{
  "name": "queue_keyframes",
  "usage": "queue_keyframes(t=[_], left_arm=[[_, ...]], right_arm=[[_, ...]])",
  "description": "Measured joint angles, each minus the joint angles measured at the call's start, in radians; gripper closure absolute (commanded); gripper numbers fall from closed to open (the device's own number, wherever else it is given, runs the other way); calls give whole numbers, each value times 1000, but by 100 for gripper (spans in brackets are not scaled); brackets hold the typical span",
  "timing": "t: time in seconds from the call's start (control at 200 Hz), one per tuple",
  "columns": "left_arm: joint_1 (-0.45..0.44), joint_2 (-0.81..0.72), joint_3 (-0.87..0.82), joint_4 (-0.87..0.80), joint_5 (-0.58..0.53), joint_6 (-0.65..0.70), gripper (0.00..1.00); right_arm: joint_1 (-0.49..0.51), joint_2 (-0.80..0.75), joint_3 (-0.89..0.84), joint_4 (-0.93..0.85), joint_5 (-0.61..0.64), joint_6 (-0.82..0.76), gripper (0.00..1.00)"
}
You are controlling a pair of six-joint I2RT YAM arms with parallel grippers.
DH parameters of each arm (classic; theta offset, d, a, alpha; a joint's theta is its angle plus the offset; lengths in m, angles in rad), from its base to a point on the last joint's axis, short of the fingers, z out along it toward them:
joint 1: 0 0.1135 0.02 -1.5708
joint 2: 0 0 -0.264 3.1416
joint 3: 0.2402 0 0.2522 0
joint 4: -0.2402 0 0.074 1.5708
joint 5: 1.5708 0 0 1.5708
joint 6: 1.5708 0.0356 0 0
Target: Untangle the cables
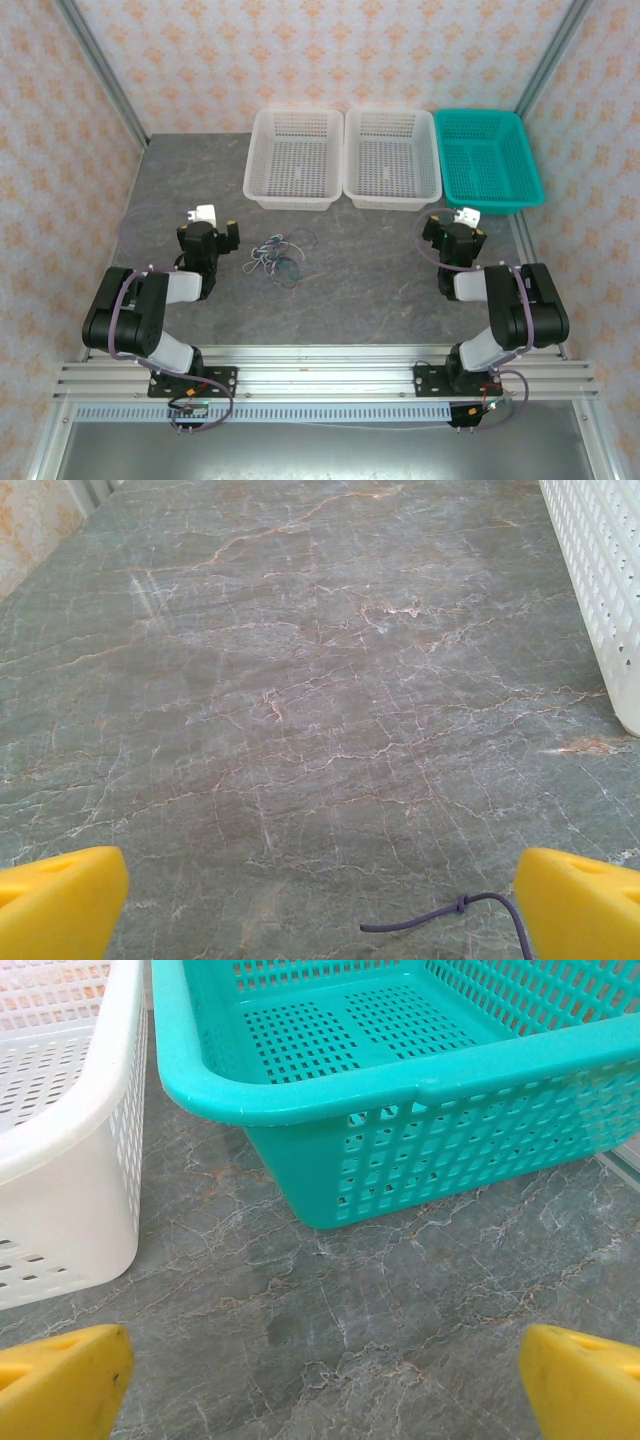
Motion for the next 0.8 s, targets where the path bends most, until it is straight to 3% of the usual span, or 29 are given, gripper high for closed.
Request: queue_keyframes(t=[0.21, 0.38, 0.47, 0.571, 0.686, 0.801], left_arm=[[0, 0, 0, 0, 0, 0, 2], [0, -105, 1, -80, -37, -14, 0], [0, -281, 16, -215, -74, -74, 0], [0, -460, 98, -417, -83, -190, 0], [-6, -538, 295, -703, -55, -377, 0], [-43, -499, 468, -924, 48, -523, 2]], right_arm=[[0, -33, -5, -12, 12, 3, 1], [-1, -367, 9, -267, 47, 97, 0], [-2, -557, 88, -467, -16, 210, 0], [6, -654, 218, -657, -138, 328, 3], [80, -634, 366, -850, -277, 439, 4], [235, -506, 492, -1005, -401, 526, 5]])
